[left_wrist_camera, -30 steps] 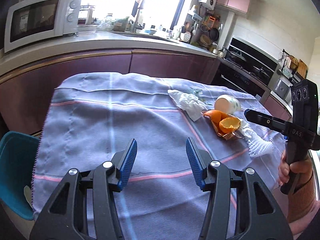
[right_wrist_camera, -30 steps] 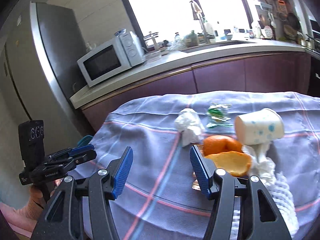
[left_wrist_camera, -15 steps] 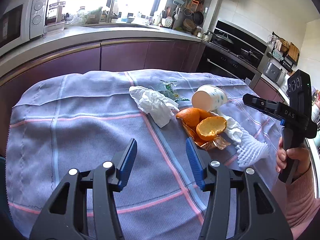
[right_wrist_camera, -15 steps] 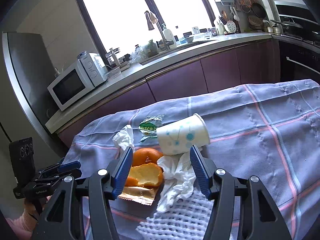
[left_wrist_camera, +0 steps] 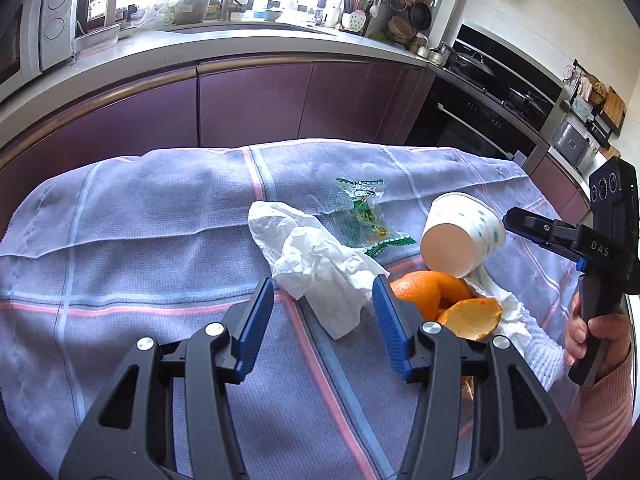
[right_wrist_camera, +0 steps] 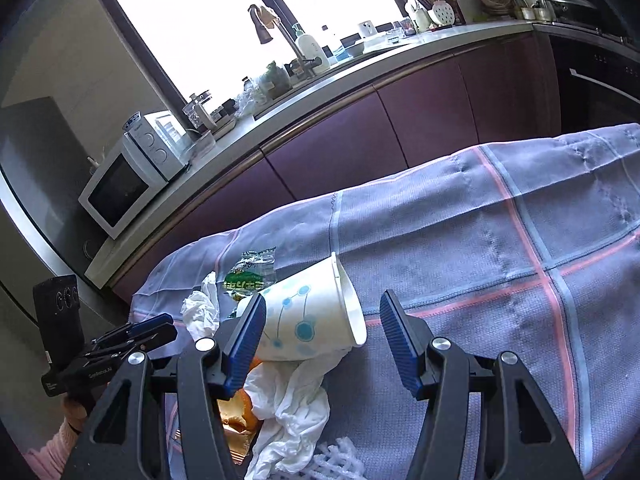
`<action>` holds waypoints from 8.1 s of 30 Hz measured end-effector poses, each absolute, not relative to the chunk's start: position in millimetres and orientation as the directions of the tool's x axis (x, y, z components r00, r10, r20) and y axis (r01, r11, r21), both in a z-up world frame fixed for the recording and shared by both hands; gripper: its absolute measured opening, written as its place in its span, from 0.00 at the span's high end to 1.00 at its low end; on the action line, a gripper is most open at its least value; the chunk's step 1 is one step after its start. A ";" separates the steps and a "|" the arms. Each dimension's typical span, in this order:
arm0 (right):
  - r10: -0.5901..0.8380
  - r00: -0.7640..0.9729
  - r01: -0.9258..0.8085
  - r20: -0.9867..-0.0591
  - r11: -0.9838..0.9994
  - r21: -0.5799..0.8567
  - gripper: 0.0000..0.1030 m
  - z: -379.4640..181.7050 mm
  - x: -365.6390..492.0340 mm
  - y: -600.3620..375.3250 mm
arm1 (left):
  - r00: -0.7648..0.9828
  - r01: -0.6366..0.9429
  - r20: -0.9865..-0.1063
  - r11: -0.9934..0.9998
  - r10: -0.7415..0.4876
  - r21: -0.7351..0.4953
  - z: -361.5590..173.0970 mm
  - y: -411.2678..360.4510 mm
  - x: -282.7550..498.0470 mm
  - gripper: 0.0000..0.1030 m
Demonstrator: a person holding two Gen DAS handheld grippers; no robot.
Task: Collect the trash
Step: 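Grasp the white tissue with the left tool while the right tool grasps the dotted paper cup, then carry the tissue and paper cup to the teal bin and open both tools, then move both open tools back over the table toward the orange peels, then grasp the brown paper wrapper with the left tool while the right tool grasps the white foam net, then lift the wrapper and foam net and carry both toward the teal bin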
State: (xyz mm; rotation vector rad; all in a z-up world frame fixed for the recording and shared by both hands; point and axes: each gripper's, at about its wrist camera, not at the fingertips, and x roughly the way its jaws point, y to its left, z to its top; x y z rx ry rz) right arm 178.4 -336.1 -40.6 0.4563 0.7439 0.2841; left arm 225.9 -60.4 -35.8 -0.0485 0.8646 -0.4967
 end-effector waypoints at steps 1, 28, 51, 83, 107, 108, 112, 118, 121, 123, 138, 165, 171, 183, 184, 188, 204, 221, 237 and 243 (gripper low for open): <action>0.412 0.699 -0.090 -0.585 0.862 0.500 0.44 -42.5 179.5 -335.8 | 0.543 0.394 -0.721 0.888 -0.431 -0.235 -37.3 -63.0 229.0 0.46; 0.474 0.691 -0.280 -0.546 0.872 0.403 0.98 -18.1 154.8 -288.3 | 0.506 0.402 -0.701 0.857 -0.502 -0.323 -46.5 -58.1 237.6 0.96; 0.687 0.586 -0.549 -0.429 0.727 0.414 0.98 13.7 115.0 -158.5 | 0.732 0.295 -0.535 0.904 -0.422 -0.311 21.1 97.9 100.6 0.96; 0.820 0.228 -0.805 -0.524 0.462 0.373 0.98 12.6 127.8 84.7 | 0.813 -0.126 -0.576 0.938 -0.088 -0.322 -6.4 321.6 3.2 0.96; 0.678 0.134 -0.800 -0.723 0.504 0.325 0.93 -46.6 170.8 200.7 | 0.677 -0.270 -0.736 0.918 -0.034 -0.291 -94.4 362.6 48.6 0.94; 0.674 0.139 -0.793 -0.726 0.515 0.325 0.88 -48.4 172.4 201.1 | 0.671 -0.275 -0.740 0.917 -0.032 -0.289 -97.4 363.1 50.1 0.92; 0.674 0.138 -0.765 -0.726 0.538 0.354 0.72 -53.0 176.6 195.8 | 0.644 -0.287 -0.764 0.915 -0.034 -0.283 -113.0 364.6 60.5 0.83; 0.697 0.153 -0.756 -0.701 0.539 0.370 0.71 -45.1 170.0 172.4 | 0.627 -0.301 -0.778 0.911 -0.034 -0.283 -124.3 360.8 69.4 0.82; 0.715 0.164 -0.750 -0.679 0.537 0.385 0.68 -39.4 164.1 154.3 | 0.648 -0.287 -0.761 0.916 -0.030 -0.281 -118.7 354.8 68.3 0.82; 0.729 0.173 -0.744 -0.662 0.538 0.397 0.67 -35.4 159.8 139.8 | 0.671 -0.268 -0.741 0.922 -0.031 -0.281 -109.9 348.0 65.3 0.81; 0.762 0.365 -0.695 -0.536 0.605 0.388 0.56 7.7 117.3 7.7 | 0.794 0.057 -0.564 0.952 -0.225 -0.299 -33.6 247.5 50.9 0.68; 0.367 0.766 -0.139 -0.527 0.896 0.422 0.54 -16.1 85.3 -279.3 | 0.548 0.525 -0.617 0.807 -0.564 -0.271 -43.8 -10.4 90.8 0.56; 0.325 0.766 -0.072 -0.555 0.901 0.427 0.53 -29.8 72.0 -304.7 | 0.500 0.570 -0.623 0.770 -0.601 -0.286 -47.7 -39.4 99.5 0.54; 0.318 0.729 -0.006 -0.606 0.888 0.459 0.36 -62.3 42.1 -327.4 | 0.380 0.604 -0.651 0.709 -0.657 -0.364 -54.6 -85.1 119.8 0.49; 0.319 0.726 -0.008 -0.609 0.890 0.457 0.36 -63.4 40.8 -326.6 | 0.365 0.599 -0.656 0.706 -0.660 -0.377 -57.6 -89.4 123.1 0.49; 0.334 0.715 -0.025 -0.614 0.890 0.455 0.36 -67.6 36.6 -323.6 | 0.328 0.559 -0.680 0.715 -0.655 -0.420 -68.7 -102.5 137.7 0.50; 0.442 0.693 -0.122 -0.570 0.851 0.511 0.86 -67.4 23.4 -316.0 | 0.324 0.453 -0.609 0.684 -0.723 -0.571 -76.4 -87.3 161.0 0.99; 0.507 0.692 -0.201 -0.513 0.819 0.537 0.89 -51.7 14.6 -302.3 | 0.289 0.404 -0.649 0.704 -0.704 -0.584 -85.1 -86.5 176.6 0.66; 0.533 0.695 -0.250 -0.482 0.808 0.534 0.89 -44.7 13.2 -292.2 | 0.491 0.494 -0.607 0.774 -0.625 -0.397 -37.4 -67.0 143.5 0.99; 0.552 0.696 -0.289 -0.459 0.801 0.525 0.89 -33.6 13.4 -282.8 | 0.530 0.519 -0.585 0.780 -0.614 -0.349 -17.5 -43.2 118.7 0.99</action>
